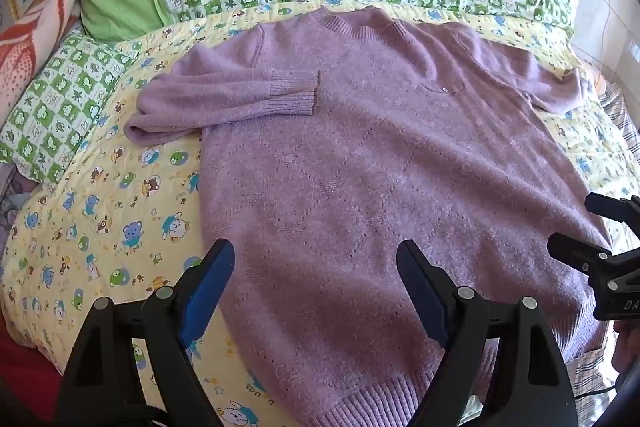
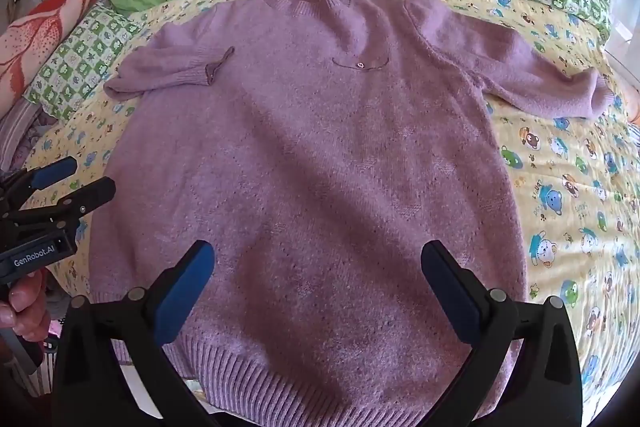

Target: Fold small clothes

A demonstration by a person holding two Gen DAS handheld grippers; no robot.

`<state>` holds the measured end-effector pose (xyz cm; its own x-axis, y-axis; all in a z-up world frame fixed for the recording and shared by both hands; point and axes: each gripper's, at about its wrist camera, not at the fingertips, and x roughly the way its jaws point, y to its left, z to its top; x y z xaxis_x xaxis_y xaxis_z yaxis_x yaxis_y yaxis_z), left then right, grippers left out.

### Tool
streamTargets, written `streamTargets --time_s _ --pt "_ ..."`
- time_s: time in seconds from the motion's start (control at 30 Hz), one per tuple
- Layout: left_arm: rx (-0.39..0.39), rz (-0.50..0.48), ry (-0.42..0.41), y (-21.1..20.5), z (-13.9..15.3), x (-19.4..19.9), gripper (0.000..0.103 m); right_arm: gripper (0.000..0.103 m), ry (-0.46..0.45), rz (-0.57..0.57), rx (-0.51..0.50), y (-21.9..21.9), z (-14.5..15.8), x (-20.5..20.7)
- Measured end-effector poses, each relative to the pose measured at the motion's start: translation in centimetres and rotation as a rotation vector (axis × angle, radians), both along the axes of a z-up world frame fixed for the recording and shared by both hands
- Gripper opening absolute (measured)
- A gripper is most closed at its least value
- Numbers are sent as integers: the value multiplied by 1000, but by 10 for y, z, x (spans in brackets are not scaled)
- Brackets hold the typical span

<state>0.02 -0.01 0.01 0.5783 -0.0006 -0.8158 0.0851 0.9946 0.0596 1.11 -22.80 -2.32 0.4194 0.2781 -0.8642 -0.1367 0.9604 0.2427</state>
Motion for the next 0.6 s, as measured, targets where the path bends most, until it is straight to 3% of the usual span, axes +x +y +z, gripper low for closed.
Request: streamTargets --time_s 0.33,0.6 --pt "12 -16 3 3 5 -2 84 103 1 -5 0 -4 3 -1" --pt "-24 -11 -41 -3 3 -4 84 103 -3 -5 3 -4 4 -2"
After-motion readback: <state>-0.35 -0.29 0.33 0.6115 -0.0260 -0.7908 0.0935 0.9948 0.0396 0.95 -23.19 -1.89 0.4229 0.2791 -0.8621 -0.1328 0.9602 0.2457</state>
